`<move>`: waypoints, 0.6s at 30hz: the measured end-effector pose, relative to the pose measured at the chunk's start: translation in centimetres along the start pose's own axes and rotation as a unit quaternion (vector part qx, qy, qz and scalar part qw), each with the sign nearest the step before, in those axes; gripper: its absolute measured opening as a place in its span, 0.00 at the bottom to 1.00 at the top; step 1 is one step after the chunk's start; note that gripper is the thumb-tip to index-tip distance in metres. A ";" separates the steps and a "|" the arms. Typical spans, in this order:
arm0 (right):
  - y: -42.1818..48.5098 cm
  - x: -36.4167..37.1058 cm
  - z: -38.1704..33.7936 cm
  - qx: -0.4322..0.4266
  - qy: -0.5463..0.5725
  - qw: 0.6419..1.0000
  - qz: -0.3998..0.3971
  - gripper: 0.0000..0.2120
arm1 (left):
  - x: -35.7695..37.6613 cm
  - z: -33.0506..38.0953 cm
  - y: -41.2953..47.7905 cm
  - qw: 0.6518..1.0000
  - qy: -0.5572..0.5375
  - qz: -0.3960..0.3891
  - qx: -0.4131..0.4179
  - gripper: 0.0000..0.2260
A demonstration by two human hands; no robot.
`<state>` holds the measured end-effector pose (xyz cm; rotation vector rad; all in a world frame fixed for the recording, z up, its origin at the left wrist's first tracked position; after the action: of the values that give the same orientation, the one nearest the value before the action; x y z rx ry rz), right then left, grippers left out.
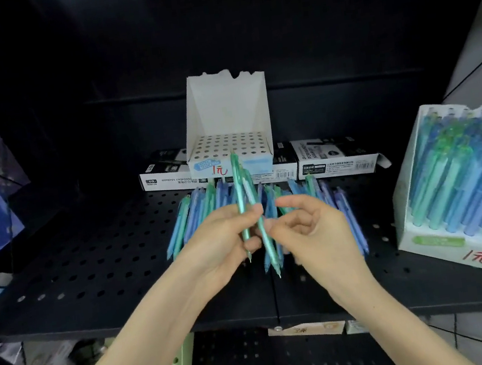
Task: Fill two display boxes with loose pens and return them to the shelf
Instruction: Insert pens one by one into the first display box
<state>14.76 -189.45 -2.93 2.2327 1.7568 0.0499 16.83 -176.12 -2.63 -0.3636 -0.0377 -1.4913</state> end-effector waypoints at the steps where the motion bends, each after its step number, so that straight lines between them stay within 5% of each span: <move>1: 0.6 -0.8 0.2 -0.035 -0.078 0.995 0.049 0.10 | -0.1 0.2 0.3 1.000 -0.002 0.008 0.005 0.05; 4: 2.4 -2.1 0.4 -0.119 -0.374 0.915 0.089 0.19 | -0.6 1.2 1.1 0.999 -0.002 0.029 0.030 0.03; 7: 3.4 -0.9 0.7 -0.102 -0.487 0.867 0.024 0.25 | -0.6 2.1 1.9 0.998 -0.005 0.020 0.055 0.04; 18: 5.5 0.2 1.3 -0.058 -0.470 0.881 0.002 0.20 | 0.3 1.6 3.2 0.997 -0.055 -0.026 0.050 0.07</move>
<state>20.28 -190.63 -2.79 1.6834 1.1431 -0.7705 20.29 -175.83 -1.71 -0.3656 -0.2091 -1.5146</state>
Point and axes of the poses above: each hand's wrist, its own y-axis towards the middle knuckle, its own x-axis out of the palm, z = x × y, the point moved 2 cm from there along y, towards the middle knuckle, and after that the axes turned 11 degrees about z, right-handed, at the moved point
